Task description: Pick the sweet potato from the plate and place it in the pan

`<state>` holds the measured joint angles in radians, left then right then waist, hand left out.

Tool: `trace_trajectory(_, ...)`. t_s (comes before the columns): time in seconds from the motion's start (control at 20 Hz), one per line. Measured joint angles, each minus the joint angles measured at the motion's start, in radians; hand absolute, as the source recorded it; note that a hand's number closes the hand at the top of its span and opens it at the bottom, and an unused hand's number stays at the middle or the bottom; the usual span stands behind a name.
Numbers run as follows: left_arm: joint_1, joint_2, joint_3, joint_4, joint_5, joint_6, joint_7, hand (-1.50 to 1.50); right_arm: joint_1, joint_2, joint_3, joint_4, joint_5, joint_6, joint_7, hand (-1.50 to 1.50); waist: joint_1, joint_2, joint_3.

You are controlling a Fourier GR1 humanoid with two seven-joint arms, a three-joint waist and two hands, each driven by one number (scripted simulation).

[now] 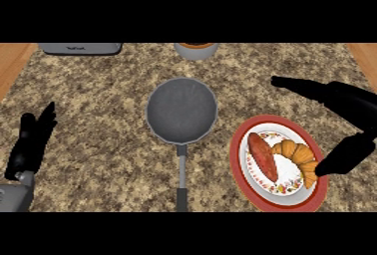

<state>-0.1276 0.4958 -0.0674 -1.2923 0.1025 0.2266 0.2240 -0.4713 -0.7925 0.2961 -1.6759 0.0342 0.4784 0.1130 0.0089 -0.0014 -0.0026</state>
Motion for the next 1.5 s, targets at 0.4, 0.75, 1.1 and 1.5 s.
trace_trajectory(0.4, 0.006, -0.002, 0.027, 0.015, -0.008, -0.027, -0.017, 0.0, -0.035, 0.088, 0.168, -0.033, 0.184, 0.073, 0.181, -1.5, -0.001, 0.001, 0.002)
trace_trajectory(0.75, -0.003, -0.025, 0.063, 0.04, -0.034, -0.052, -0.028, 0.0, 0.046, 0.176, 0.201, -0.006, 0.36, 0.079, 0.158, -1.5, -0.006, 0.001, 0.002)
trace_trajectory(1.1, 0.014, -0.057, 0.08, -0.007, -0.074, -0.054, -0.002, 0.0, 0.083, 0.215, 0.177, 0.012, 0.505, 0.116, 0.129, -1.5, -0.006, 0.001, 0.003)
trace_trajectory(1.5, 0.007, -0.066, 0.122, -0.029, -0.106, -0.096, 0.033, 0.0, 0.123, 0.283, 0.148, 0.059, 0.638, 0.14, 0.05, -1.5, -0.006, 0.001, 0.003)
